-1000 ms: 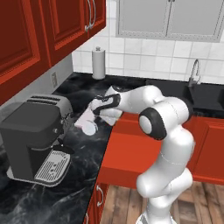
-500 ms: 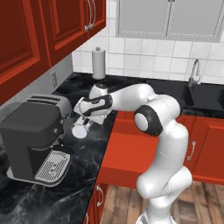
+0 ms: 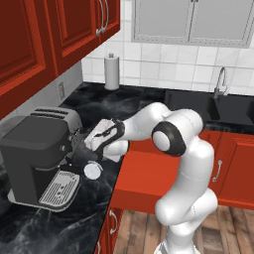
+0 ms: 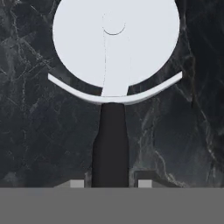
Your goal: Pick the pizza cutter from the drawer and place it on the counter.
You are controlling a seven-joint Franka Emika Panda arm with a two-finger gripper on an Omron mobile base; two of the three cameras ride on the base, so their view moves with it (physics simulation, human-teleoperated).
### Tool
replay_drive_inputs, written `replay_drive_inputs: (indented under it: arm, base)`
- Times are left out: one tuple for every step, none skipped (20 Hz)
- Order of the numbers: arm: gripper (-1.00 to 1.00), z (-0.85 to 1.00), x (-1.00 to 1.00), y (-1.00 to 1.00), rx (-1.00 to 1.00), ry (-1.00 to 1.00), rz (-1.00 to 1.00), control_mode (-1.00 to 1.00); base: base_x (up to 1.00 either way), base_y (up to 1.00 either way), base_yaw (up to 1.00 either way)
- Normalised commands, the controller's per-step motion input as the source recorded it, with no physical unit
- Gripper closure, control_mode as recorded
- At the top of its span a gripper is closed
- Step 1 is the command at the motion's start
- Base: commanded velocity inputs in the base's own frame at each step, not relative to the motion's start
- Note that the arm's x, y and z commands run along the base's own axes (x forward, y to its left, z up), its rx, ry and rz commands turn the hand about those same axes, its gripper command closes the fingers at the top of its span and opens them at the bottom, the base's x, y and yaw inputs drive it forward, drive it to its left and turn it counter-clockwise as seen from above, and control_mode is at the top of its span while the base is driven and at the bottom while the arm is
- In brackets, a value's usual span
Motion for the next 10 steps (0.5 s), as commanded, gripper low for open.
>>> replay_drive_inputs:
  arm:
    - [1.0,-0.74,-0.11,0.0,0.03,-0.05,0.0,-1.0]
    - [1.0,-0.59,0.0,0.0,0.03,-0.07,0.0,-1.0]
    - [1.0,-0.51,0.0,0.0,0.03,-0.07,0.0,-1.0]
    - [1.0,-0.37,0.0,0.0,0.04,-0.06,0.0,-1.0]
    - [1.0,-0.33,0.0,0.0,0.03,-0.05,0.0,-1.0]
    - [1.0,-0.26,0.0,0.0,0.03,-0.03,0.0,-1.0]
    - [1.0,-0.23,0.0,0.0,0.02,-0.04,0.0,-1.0]
    - [1.0,-0.18,0.0,0.0,0.04,-0.05,0.0,-1.0]
    - [-1.0,0.0,0.0,0.0,0.07,-0.1,0.0,-1.0]
    - [-1.0,0.0,0.0,-0.04,0.07,-0.13,0.03,-1.0]
  base:
    - [0.0,0.0,0.0]
    - [0.0,0.0,0.0]
    - [0.0,0.0,0.0]
    - [0.0,0.0,0.0]
    - [0.0,0.0,0.0]
    - [0.0,0.0,0.0]
    - [0.0,0.0,0.0]
    - [0.0,0.0,0.0]
    - [0.0,0.0,0.0]
    - [0.0,0.0,0.0]
